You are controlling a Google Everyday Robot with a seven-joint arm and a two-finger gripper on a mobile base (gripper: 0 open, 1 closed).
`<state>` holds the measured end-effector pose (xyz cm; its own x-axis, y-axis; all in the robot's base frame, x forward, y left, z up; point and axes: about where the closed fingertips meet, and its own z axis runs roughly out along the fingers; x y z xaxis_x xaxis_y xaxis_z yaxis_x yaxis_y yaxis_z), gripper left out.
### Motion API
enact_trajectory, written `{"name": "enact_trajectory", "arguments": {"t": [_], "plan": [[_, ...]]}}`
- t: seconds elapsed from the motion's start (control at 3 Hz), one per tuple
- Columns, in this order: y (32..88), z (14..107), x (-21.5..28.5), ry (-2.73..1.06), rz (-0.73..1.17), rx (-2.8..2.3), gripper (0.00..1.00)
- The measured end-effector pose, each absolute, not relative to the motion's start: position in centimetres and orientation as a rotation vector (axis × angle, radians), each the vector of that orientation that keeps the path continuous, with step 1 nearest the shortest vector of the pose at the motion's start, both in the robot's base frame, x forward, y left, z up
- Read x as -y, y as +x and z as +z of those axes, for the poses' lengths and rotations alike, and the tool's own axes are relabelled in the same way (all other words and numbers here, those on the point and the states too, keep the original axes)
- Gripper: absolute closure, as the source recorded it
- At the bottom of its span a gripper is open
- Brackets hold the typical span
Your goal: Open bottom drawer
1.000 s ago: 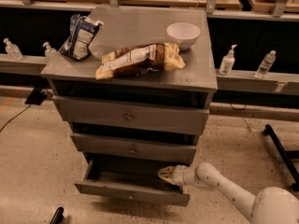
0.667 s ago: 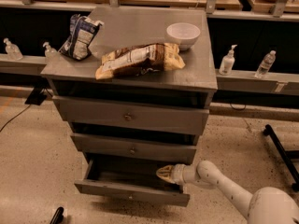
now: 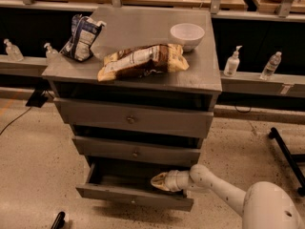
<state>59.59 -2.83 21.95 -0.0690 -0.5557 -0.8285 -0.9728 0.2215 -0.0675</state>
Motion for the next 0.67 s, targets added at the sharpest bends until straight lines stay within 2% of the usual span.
{"name": "enact_trajectory", "arguments": {"t": [0.67], "plan": [[57.7, 18.7, 1.3, -1.481, 0.681, -1.768, 1.00]]}}
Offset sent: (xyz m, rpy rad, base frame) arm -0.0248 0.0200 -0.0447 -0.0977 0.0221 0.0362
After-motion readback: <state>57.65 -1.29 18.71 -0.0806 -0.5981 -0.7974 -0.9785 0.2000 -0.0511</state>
